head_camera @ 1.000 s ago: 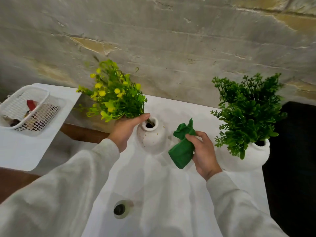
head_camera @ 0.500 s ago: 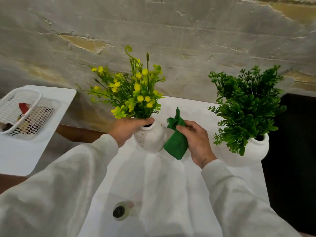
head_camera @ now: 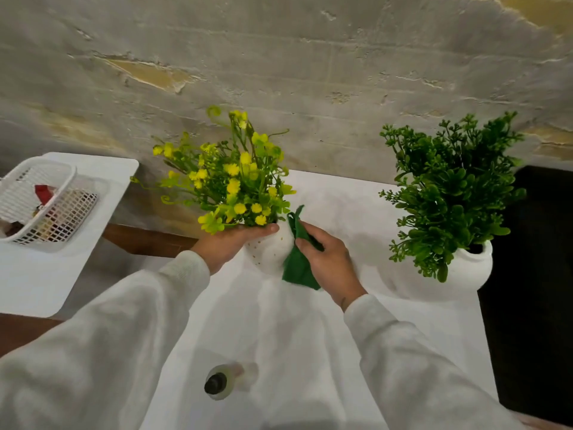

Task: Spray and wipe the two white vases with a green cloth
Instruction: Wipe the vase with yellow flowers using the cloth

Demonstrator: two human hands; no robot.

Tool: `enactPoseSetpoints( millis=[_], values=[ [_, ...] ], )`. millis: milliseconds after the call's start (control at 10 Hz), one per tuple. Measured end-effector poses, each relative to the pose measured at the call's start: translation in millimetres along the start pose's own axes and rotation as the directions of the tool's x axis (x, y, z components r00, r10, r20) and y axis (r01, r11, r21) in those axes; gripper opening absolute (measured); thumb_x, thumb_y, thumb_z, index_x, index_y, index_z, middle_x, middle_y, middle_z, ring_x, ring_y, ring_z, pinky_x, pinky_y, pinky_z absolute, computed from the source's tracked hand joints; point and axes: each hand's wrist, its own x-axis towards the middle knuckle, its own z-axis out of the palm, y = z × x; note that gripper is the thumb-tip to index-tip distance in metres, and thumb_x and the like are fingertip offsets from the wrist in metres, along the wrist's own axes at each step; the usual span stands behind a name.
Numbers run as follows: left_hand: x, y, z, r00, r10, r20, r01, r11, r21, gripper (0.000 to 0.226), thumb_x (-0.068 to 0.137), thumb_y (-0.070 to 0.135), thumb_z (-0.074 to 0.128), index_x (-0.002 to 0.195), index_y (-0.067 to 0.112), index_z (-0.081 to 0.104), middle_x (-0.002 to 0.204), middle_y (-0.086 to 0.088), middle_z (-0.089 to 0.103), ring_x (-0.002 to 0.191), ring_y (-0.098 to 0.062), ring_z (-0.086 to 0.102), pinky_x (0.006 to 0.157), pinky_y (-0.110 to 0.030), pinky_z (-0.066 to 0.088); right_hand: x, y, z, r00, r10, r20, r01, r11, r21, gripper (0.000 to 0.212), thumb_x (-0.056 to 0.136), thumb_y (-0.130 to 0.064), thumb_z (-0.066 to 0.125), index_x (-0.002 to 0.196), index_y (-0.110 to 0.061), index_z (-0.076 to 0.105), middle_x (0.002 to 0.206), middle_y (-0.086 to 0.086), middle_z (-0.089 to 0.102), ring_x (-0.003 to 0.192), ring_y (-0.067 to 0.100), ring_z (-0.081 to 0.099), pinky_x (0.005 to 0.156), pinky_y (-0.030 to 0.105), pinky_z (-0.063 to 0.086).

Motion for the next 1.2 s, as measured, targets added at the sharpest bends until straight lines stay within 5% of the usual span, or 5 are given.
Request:
enactPoseSetpoints(
  millis=[200,300,700,900,1200],
  values=[
    [-14.4,-11.3,-12.6,0.998,-0.038,0.040,0.027,0.968,0.248,0.058,0.095,0.044,0.051,0.142,0.011,0.041,0.143,0.002,0.041,0.133,-0.023,0.040,0.105,-0.029,0.030,-3.0,-16.6,9.4,0.977,-0.211,0.008,0.210,0.966,-0.151,0.035,0.094,-0.016,0.064,0.129,-0.022,0.065,0.134,-0.011,0.060,0.123,0.004,0.052,0.107,0.013,0.035],
    [-3.6,-16.4,-8.9,0.999,0.023,-0.028,-0.013,0.948,0.318,0.097,0.048,0.092,0.046,0.124,0.034,0.063,0.139,-0.013,0.050,0.133,-0.032,0.043,0.109,-0.034,0.029,-2.3,-15.0,11.3,0.986,-0.167,-0.017,0.162,0.973,-0.165,0.035,0.096,-0.019,0.061,0.130,-0.025,0.063,0.136,-0.011,0.059,0.122,0.006,0.052,0.109,0.021,0.037],
    [10.1,-12.5,-5.6,0.987,0.106,0.120,-0.111,0.993,0.040,0.060,0.067,0.036,0.084,0.122,0.020,0.064,0.122,0.012,0.066,0.119,-0.004,0.058,0.105,-0.042,0.045,-7.7,-17.4,8.8,0.982,-0.187,-0.014,0.181,0.963,-0.199,0.035,0.096,-0.015,0.061,0.131,-0.018,0.063,0.136,-0.006,0.059,0.117,0.001,0.050,0.108,0.015,0.033],
    [7.1,-6.0,-4.0,0.990,0.138,0.035,-0.142,0.979,0.148,0.049,0.074,0.023,0.080,0.119,0.028,0.062,0.107,0.031,0.059,0.085,0.031,0.051,0.074,0.003,0.044,-8.3,-3.8,0.3,0.998,-0.047,-0.036,0.040,0.982,-0.186,0.037,0.097,-0.018,0.059,0.133,-0.024,0.062,0.133,-0.007,0.062,0.118,0.010,0.057,0.104,0.020,0.041],
    [5.1,-5.3,-7.7,0.995,0.084,0.061,-0.093,0.980,0.175,0.063,0.069,0.039,0.083,0.128,0.031,0.059,0.123,0.020,0.060,0.112,0.003,0.053,0.097,-0.026,0.040,-5.7,-12.5,11.0,0.981,-0.187,-0.050,0.172,0.961,-0.215,0.034,0.096,-0.013,0.060,0.129,-0.018,0.065,0.132,-0.005,0.063,0.115,0.005,0.053,0.095,0.000,0.031]
  ],
)
